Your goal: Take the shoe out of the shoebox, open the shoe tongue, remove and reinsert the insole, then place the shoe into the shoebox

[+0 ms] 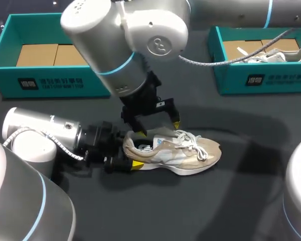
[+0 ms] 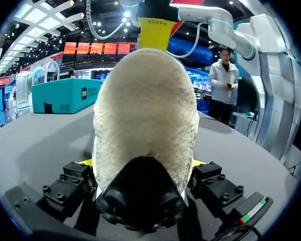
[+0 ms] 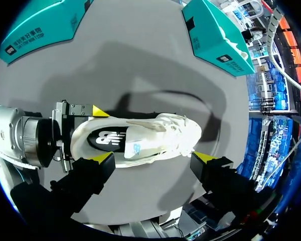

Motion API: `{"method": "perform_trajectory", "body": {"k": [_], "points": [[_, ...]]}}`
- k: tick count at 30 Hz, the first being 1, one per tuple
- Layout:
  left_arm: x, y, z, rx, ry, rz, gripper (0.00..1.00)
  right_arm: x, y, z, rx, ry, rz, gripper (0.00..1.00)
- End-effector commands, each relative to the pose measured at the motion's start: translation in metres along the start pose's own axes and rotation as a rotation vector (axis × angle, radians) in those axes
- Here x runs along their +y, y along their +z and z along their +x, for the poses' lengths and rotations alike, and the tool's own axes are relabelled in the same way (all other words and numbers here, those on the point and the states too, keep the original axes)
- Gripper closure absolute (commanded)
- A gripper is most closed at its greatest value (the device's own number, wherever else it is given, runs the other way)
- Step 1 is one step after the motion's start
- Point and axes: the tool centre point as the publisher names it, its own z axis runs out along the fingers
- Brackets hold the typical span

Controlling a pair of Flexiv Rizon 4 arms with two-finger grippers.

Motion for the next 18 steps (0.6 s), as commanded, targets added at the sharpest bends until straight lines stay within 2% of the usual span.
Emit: {"method": "perform_trajectory", "body": {"k": [1, 9, 18], "points": [[0.003, -0.002, 0.003, -0.003, 0.0, 0.0, 1.0, -0.008, 0.004, 0.012, -0.066, 0.14, -0.028, 0.0], [0.003, -0.002, 0.003, -0.003, 0.0, 0.0, 1.0, -0.004, 0.013, 0.017, -0.108, 0.154, -0.035, 0.0], [0.003, -0.002, 0.003, -0.003, 0.0, 0.0, 1.0, 0.0, 0.026, 0.013, -0.127, 0.167, -0.054, 0.0]]}}
